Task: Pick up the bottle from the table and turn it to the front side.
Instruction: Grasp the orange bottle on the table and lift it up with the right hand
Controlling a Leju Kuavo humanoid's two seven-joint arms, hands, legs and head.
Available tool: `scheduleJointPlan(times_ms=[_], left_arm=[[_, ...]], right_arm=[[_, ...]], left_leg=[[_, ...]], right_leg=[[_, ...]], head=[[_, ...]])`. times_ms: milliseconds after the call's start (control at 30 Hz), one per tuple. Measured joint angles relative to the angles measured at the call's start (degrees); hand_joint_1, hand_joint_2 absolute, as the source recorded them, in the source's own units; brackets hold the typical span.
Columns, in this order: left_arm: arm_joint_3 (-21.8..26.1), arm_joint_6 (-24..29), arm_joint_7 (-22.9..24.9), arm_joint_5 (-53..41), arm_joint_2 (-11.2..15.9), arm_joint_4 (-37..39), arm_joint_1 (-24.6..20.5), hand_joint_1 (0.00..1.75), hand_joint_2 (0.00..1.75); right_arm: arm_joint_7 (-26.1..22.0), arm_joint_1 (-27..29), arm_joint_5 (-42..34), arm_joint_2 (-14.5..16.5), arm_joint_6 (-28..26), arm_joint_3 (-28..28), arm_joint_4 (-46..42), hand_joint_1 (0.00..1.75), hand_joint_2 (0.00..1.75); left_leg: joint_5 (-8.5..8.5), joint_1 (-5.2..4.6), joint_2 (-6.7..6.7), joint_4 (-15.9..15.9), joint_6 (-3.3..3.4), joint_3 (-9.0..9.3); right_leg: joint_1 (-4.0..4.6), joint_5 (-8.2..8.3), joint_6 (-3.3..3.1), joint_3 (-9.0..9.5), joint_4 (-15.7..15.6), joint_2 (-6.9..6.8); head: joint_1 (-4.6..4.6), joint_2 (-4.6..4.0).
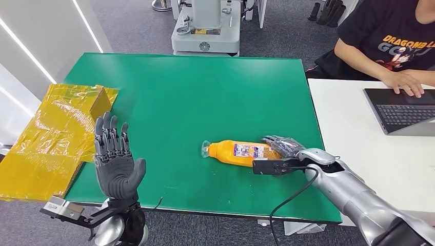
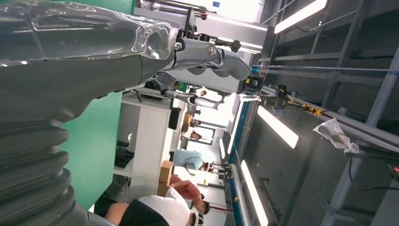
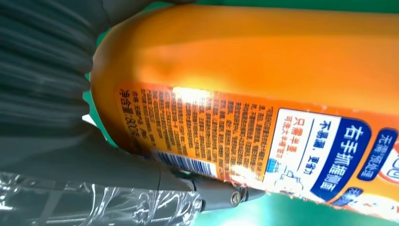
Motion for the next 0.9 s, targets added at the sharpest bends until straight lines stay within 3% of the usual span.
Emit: scheduleJointPlan(times_ms=[333,433,467,567,600,767,900], left_arm=[[0.0,-0.1,0.0,-0.3,-0.5,0.1,-0.5,0.00,1.75],[0.0,-0.2,0.0,-0.5,-0.5,0.2,-0.6,0.00,1.75],[0.0,-0.2,0.0,-0.6,-0.5,0.2,-0.6,0.00,1.75],[0.0,-0.2,0.0,-0.6,-0.5,0.4,-0.7,0.00,1.75],[0.0,-0.2,0.0,-0.6,-0.5,0.4,-0.8,0.00,1.75],[0.0,-0.2,0.0,-0.6,-0.5,0.6,-0.9,0.00,1.75],[0.0,-0.2,0.0,-0.6,-0.5,0.9,-1.0,0.00,1.75]], right_arm=[[-0.2,0.8,1.7,0.9,-0.6,-2.8,0.1,0.00,1.75],[-0.3,1.0,2.3,1.2,-0.5,-3.5,0.1,0.14,1.75],[-0.4,1.0,2.4,1.3,-0.5,-3.7,0.1,0.34,1.75],[-0.7,1.1,2.7,1.5,-0.3,-4.0,0.1,1.36,1.75],[-0.8,1.1,2.7,1.5,-0.3,-4.1,0.1,1.57,1.75],[-1.6,1.1,3.2,1.6,-0.2,-4.5,0.1,1.73,1.75],[-2.1,1.1,3.3,1.8,-0.2,-4.8,0.3,1.75,1.75]], left_leg=[[0.00,0.00,-0.01,0.0,0.00,-0.02],[0.00,0.00,-0.01,0.0,0.00,-0.02],[0.00,0.00,-0.01,0.0,0.00,-0.02],[0.00,0.00,-0.01,0.0,0.00,-0.02],[0.00,0.00,-0.01,0.0,0.00,-0.02],[0.00,0.00,-0.01,0.0,0.00,-0.02],[0.00,0.00,-0.01,0.0,0.00,-0.02]], right_leg=[[0.00,0.00,0.00,-0.01,0.0,0.00],[0.00,-0.01,0.00,-0.02,0.0,0.00],[0.00,-0.01,0.00,-0.02,0.0,-0.01],[0.00,-0.01,0.00,-0.02,0.0,0.00],[0.00,-0.01,0.00,-0.02,0.0,0.00],[0.00,-0.01,0.00,-0.01,0.0,-0.01],[0.00,0.00,0.00,-0.01,0.0,-0.01]], head=[[0.01,0.00],[0.01,0.00],[0.01,0.00],[-0.01,0.00],[-0.01,0.00],[0.00,0.00],[0.01,0.00]])
